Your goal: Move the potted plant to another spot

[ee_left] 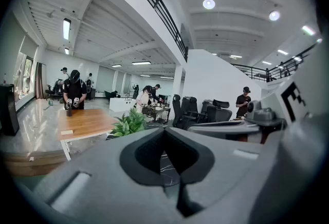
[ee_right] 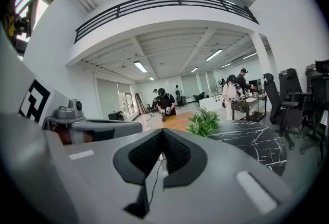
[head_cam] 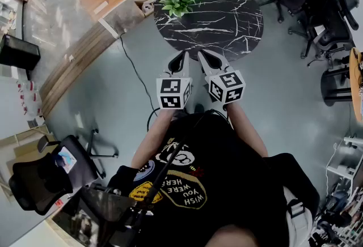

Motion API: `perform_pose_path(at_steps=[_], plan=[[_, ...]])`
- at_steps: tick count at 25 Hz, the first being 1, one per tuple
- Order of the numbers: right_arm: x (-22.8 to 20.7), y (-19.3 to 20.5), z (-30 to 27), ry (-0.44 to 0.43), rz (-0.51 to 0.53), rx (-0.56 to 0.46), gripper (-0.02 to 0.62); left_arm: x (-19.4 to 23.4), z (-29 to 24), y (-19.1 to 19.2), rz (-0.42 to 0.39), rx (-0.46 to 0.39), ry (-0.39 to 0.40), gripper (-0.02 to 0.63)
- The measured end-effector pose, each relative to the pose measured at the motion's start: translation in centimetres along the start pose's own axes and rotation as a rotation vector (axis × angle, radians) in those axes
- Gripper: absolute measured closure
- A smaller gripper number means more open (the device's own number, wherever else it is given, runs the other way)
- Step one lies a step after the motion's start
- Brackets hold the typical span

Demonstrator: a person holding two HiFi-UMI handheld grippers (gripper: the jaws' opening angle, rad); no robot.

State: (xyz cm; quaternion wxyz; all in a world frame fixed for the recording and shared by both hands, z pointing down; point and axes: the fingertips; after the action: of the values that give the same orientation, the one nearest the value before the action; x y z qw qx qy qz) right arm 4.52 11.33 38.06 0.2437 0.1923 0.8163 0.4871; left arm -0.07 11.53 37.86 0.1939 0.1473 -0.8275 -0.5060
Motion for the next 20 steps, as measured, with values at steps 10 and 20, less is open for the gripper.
perform_pose_path(at_steps=[10,20], plan=[[-0.1,0.2,-0.8,0.013,-0.006,0.009,0.594,1.2,-0.2,0.3,0.008,0.004,-0.005,0.601],[0.2,0.4,-2.8,-0.014,-0.046,0.005,0.594,3.4,-0.8,0.7,0.026,0.022,-0.005,0.601]])
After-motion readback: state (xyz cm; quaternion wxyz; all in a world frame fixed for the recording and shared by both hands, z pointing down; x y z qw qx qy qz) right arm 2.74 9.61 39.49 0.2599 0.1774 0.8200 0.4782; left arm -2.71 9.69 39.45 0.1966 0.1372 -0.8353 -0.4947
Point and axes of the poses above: the fingertips, and each gripper's own axes: z backward along the fingers, x to its left, y out of its underside, and after that the axes turned 9 degrees about x, right-handed
